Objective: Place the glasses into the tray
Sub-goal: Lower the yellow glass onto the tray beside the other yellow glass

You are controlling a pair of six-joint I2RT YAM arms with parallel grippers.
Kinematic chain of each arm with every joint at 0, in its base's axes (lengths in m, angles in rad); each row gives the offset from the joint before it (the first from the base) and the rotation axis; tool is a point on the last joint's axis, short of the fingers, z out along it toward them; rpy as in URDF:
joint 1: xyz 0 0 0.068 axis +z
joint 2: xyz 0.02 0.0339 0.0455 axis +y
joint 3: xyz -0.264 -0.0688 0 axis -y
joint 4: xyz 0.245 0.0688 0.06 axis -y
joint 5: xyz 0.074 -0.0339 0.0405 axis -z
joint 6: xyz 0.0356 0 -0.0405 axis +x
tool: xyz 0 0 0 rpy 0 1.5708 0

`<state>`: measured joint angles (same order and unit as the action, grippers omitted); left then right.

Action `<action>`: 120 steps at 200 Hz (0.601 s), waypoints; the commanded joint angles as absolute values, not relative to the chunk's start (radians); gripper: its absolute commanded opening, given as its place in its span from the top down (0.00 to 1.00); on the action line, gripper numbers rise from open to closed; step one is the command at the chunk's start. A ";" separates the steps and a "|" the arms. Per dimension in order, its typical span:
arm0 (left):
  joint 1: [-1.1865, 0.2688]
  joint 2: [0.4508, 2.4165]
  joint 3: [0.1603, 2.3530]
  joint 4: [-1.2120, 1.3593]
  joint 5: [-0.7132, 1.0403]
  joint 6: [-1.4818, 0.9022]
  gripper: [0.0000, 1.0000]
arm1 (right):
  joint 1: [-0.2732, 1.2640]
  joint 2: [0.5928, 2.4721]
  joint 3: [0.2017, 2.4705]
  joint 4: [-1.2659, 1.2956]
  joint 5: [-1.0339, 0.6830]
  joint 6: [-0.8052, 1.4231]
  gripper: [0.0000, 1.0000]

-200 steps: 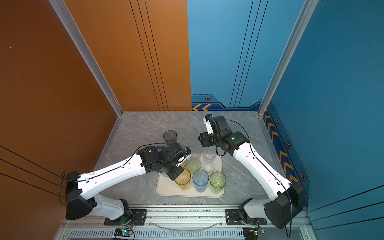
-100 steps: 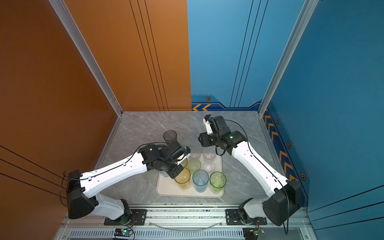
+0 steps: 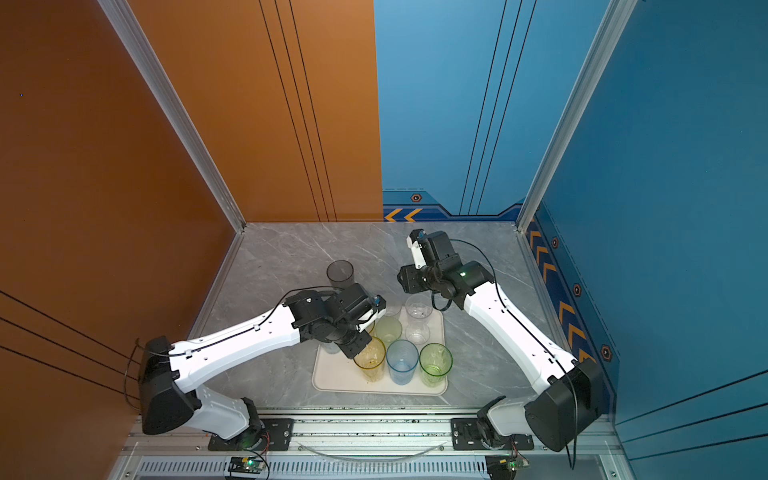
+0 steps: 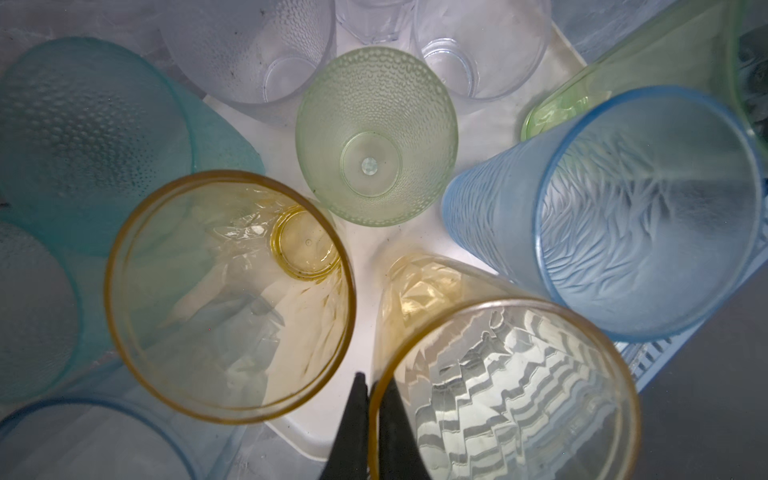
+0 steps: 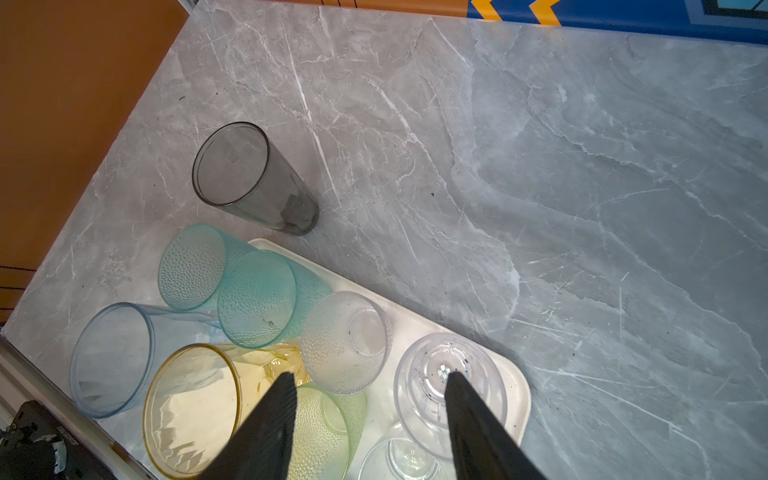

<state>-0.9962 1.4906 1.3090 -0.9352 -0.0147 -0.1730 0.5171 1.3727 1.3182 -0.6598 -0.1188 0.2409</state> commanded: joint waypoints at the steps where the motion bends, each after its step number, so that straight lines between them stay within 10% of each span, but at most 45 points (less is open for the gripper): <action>1: -1.009 1.499 1.304 -0.926 -0.027 -0.158 1.00 | 0.513 1.367 1.325 -0.695 -0.101 0.230 0.43; 120: -1.030 1.508 1.279 -0.914 -0.086 -0.169 1.00 | 0.513 1.374 1.330 -0.702 -0.103 0.231 0.43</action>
